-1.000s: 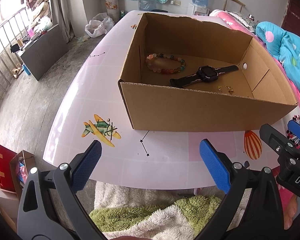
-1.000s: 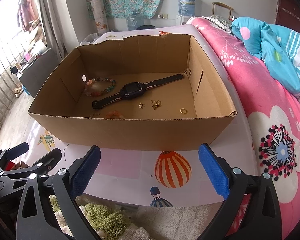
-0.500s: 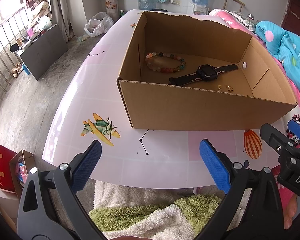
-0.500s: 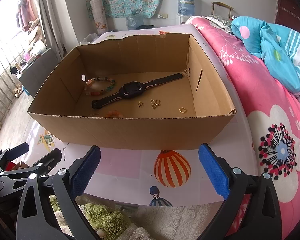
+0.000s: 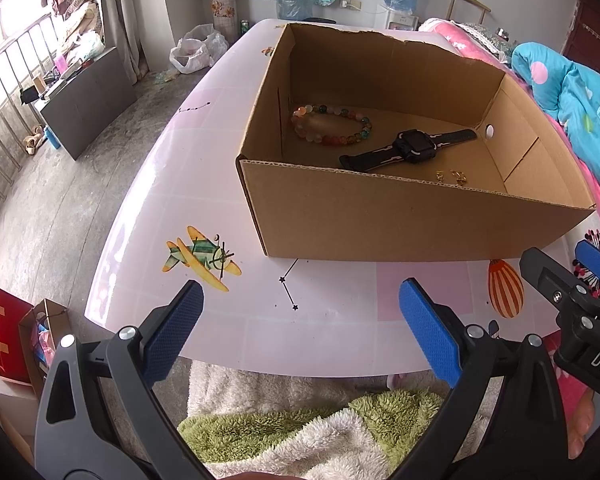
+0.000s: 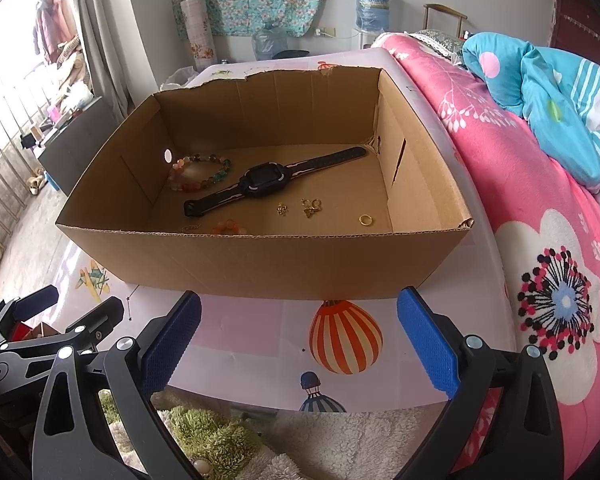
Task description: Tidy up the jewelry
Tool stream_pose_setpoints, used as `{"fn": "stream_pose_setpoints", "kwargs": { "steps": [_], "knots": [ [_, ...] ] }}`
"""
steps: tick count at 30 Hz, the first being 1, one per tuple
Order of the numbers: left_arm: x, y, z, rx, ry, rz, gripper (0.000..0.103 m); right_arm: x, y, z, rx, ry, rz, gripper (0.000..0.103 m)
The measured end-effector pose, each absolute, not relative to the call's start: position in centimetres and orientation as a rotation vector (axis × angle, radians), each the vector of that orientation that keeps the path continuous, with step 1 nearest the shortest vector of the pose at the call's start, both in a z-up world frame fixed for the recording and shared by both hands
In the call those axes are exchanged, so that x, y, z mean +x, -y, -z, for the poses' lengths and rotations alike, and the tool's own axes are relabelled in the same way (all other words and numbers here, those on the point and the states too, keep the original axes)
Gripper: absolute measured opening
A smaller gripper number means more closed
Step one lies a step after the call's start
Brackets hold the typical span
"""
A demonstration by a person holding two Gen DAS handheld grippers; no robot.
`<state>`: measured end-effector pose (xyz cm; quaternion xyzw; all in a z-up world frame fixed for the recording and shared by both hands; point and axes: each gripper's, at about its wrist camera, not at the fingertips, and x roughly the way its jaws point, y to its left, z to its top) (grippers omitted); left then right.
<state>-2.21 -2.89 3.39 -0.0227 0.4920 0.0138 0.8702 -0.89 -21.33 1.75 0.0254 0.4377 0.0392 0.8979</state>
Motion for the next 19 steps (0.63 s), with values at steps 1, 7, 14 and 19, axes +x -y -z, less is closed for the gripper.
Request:
{"fn": "stream_pose_setpoints", "kwargs": {
  "steps": [1,7,14,19],
  "knots": [
    [-2.19,2.85,-3.40,-0.048,-1.030,-0.028,0.095,-0.90,21.31,-1.77,0.053,-0.906,-0.082,0.096],
    [-2.19,2.82,-3.42,-0.049,-1.029,-0.030,0.095,-0.88,21.29,-1.82,0.051,-0.906,-0.083,0.096],
    [-2.24,2.61,-3.40,-0.056,-1.034,-0.033,0.095,-0.90,21.29,-1.86,0.051,-0.905,-0.083,0.096],
    [-2.22,2.37,-3.39,-0.066,-1.036,-0.039,0.095,-0.86,21.29,-1.83,0.052,-0.906,-0.083,0.096]
  ]
}}
